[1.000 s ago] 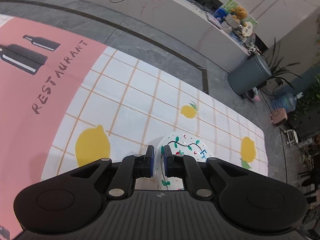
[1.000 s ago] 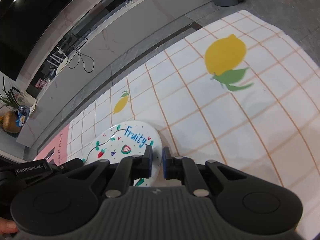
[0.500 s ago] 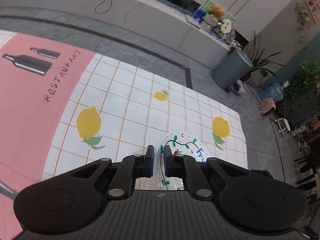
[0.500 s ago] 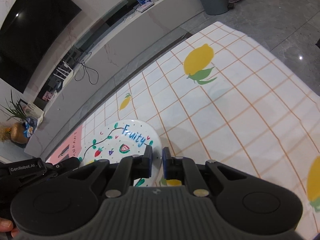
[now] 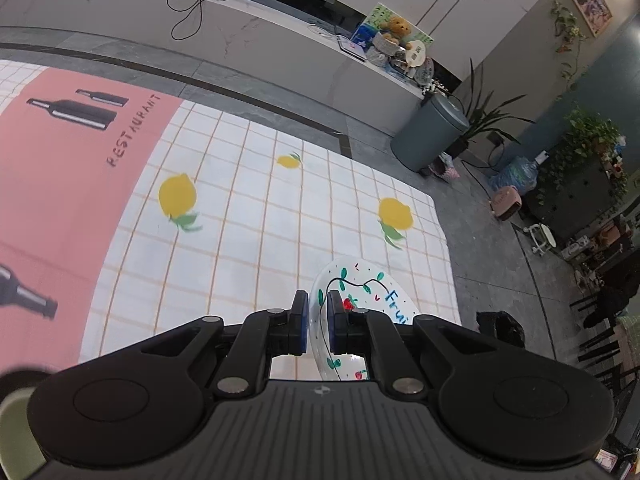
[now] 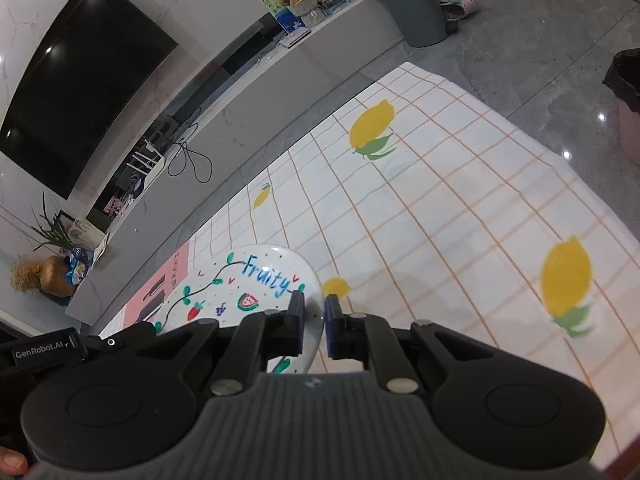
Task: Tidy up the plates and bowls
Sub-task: 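Lift the 'Fruity' plate with both grippers and carry it over the glass plates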
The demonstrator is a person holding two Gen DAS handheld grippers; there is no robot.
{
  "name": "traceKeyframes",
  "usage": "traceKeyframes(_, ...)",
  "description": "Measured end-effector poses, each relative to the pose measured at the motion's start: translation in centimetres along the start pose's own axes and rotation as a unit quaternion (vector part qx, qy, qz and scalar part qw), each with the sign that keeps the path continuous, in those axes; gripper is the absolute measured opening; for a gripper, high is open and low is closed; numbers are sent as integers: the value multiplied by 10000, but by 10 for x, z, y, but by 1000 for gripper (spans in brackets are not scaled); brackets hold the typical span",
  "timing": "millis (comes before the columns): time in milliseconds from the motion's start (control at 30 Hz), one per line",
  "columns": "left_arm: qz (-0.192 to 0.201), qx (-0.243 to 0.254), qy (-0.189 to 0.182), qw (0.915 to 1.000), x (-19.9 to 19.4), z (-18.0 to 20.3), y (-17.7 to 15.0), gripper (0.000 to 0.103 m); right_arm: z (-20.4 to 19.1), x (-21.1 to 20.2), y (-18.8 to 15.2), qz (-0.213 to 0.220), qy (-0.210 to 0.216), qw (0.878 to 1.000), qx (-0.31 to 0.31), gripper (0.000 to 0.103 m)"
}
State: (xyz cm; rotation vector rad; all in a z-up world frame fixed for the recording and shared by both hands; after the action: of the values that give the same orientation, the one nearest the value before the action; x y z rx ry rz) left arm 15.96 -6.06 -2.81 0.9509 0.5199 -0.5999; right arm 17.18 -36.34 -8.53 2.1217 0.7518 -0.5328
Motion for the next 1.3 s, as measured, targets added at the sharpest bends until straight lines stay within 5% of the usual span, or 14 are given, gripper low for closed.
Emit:
traceKeyframes(500, -141, 51, -326, 9994, -30, 3, -62, 9, 48, -48, -38, -1, 85, 10000, 11, 8)
traceKeyframes(1300, -556, 419, 274, 9972, -4, -20, -122, 10, 69, -23, -73, -359, -301, 9979, -456, 8)
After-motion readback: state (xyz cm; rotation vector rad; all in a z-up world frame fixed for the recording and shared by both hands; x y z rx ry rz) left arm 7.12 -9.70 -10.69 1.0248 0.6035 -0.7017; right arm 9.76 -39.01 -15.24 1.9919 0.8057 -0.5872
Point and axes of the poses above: each gripper's, at about its wrist camera, not at the fingertips, and x roughly the way its jaws point, z to its right, y to its top, the point moved 1 cm from there along x, roughly the way its jaws point, and after that the axes turned 8 degrees about z, right-handed, at the moved point
